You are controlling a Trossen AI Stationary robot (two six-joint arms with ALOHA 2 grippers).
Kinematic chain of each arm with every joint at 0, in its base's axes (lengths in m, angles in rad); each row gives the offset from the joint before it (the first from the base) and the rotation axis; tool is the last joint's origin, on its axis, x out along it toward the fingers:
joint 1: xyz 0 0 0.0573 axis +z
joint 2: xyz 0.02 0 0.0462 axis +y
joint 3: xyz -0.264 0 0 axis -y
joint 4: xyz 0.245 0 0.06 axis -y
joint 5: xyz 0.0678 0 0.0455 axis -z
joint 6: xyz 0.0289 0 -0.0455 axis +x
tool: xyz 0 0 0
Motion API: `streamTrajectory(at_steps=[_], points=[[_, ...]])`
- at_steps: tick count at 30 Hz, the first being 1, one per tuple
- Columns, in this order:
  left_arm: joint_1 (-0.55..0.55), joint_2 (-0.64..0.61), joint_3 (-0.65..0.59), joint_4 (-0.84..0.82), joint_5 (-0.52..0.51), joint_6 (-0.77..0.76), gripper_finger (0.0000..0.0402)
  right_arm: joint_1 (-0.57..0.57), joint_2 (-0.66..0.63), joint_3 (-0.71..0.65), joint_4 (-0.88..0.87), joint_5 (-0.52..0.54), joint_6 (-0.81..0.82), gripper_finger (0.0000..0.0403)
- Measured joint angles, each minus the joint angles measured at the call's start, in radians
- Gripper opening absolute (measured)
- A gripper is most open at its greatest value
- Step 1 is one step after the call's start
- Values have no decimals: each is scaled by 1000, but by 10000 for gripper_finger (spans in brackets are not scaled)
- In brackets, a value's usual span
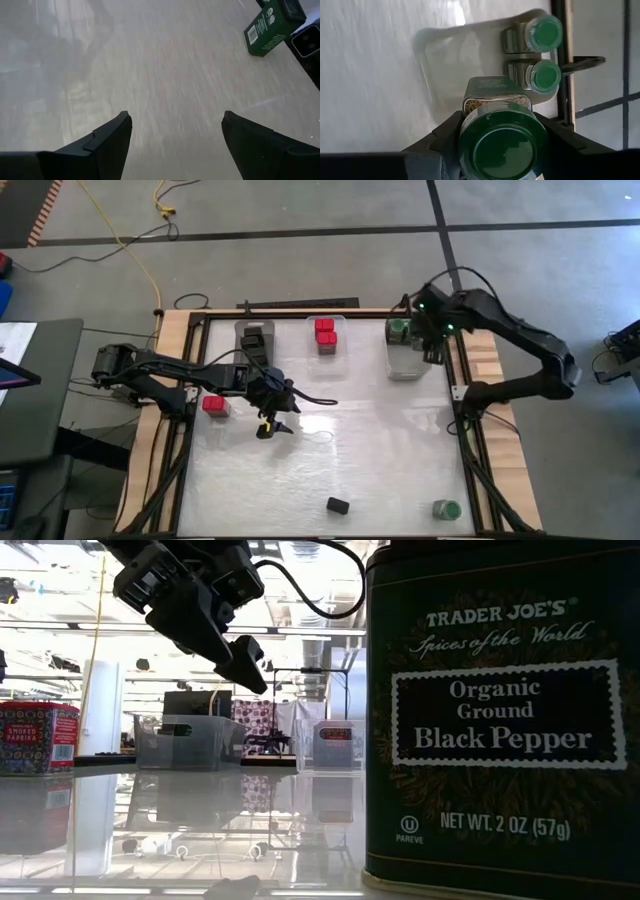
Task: Sort spices by type
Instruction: Put the green seasoning bottle into the gray bin
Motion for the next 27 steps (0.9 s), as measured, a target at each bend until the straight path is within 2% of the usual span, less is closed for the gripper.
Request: streamTrajectory(at_steps=[8,15,27], points=[[0,0,0,0,0,0,297,-78,106,-104,112,-57,-165,221],[0,0,0,7,0,25,297,-136,116,-205,213,-59,-216,221],[0,0,0,15,0,27,297,-203,116,-295,309,-136,-318,221]])
